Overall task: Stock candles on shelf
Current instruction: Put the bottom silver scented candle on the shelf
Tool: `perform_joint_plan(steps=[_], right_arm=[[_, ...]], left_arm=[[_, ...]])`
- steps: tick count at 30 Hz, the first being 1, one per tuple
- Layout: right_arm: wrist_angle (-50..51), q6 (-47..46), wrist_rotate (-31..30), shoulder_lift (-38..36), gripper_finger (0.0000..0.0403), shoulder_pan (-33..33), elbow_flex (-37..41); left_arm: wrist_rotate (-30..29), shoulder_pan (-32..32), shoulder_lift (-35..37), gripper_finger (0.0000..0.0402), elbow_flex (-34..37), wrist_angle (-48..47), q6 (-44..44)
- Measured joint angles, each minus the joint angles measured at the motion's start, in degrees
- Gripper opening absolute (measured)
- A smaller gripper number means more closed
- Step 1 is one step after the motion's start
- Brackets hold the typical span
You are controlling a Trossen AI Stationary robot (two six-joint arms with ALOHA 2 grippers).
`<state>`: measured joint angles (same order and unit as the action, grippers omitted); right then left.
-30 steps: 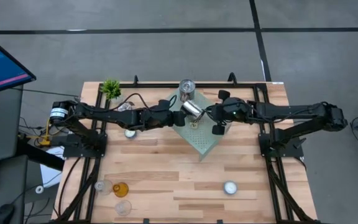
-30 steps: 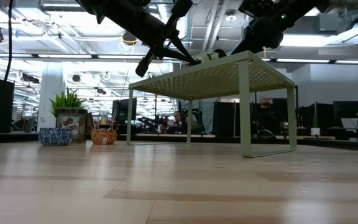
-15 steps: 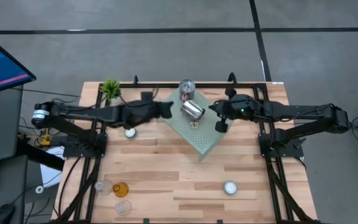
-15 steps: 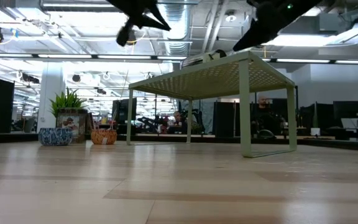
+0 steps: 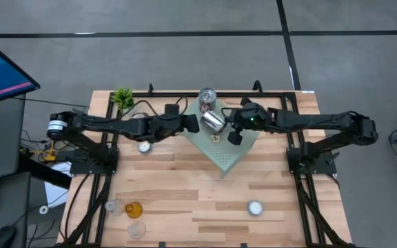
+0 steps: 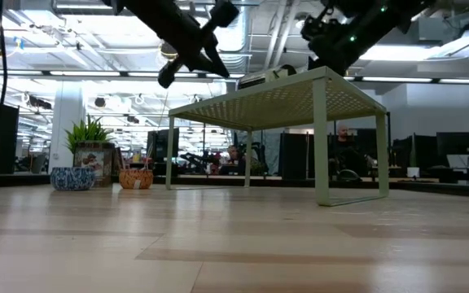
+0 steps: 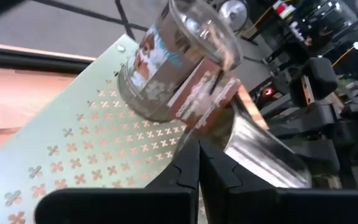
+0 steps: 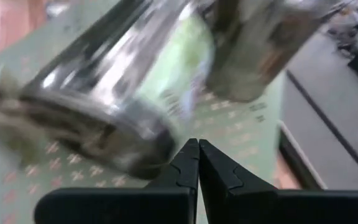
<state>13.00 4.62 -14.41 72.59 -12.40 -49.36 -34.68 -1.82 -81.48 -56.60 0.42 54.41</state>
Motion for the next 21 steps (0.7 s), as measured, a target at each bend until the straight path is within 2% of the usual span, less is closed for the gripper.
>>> perform_joint_plan(steps=[4, 6, 13, 21], right_arm=[[-0.63, -1.54, 2.52, 2.03, 0.0, 0.15, 0.0], [-0.54, -2.59, 3.31, 2.94, 0.0, 0.48, 0.0], [-0.02, -5.79, 4.69, 1.15, 0.0, 1.91, -0.15], [-0.08, -10.47, 11.1, 0.59, 0.0, 2.69, -2.9]], left_arm=[[1.33, -1.23, -1.8, 0.0001, 0.0, -0.01, -0.14], [3.89, -2.18, -2.86, 0.0001, 0.0, 0.03, -0.07], [8.73, -3.13, -5.02, 0.0001, 0.02, 0.76, 1.08], [11.96, -3.03, -5.02, 0.0001, 0.02, 1.97, 2.49]])
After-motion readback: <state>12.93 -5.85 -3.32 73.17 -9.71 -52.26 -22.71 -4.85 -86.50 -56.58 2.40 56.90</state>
